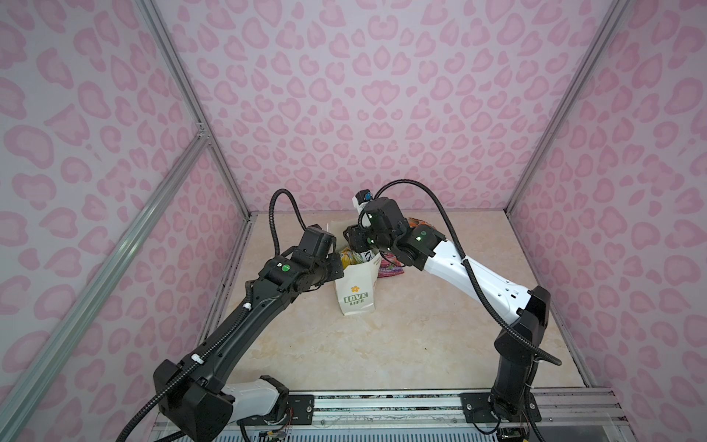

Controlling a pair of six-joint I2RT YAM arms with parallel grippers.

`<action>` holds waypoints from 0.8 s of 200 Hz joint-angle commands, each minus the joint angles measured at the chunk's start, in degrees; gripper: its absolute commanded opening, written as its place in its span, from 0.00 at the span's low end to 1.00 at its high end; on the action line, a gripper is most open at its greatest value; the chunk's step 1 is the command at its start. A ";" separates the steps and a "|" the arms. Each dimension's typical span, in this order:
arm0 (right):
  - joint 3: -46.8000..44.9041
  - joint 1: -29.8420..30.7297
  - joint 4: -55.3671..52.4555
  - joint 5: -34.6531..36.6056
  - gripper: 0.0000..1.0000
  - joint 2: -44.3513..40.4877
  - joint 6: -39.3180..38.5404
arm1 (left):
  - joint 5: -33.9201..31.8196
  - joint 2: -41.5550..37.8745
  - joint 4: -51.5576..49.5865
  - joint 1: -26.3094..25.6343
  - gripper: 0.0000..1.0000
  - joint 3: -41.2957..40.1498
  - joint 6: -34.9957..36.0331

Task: Place the snacks into the paper bag
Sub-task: Place the snack in the paper bag, then pick up the snack from the top-center of the table.

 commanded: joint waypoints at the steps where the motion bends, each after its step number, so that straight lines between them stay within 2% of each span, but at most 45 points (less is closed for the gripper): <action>1: -0.58 0.52 0.86 2.75 0.64 -2.75 -2.98 | -0.01 0.56 -1.91 0.02 0.03 0.36 0.36; 37: -3.39 0.64 1.09 6.38 0.73 -8.62 -5.52 | -0.86 1.01 -2.20 0.02 0.04 0.71 0.61; 110: -17.68 -0.62 3.34 12.12 0.77 -21.68 -5.86 | -3.70 1.96 -4.28 0.02 0.10 2.59 3.25; 137: -22.59 -1.33 3.56 13.45 0.78 -25.76 -4.92 | -4.89 2.48 -4.89 0.02 0.17 3.14 3.96; 160: -27.14 -2.20 3.05 14.64 0.78 -28.82 -4.37 | -6.43 3.29 -5.93 0.02 0.30 3.63 4.58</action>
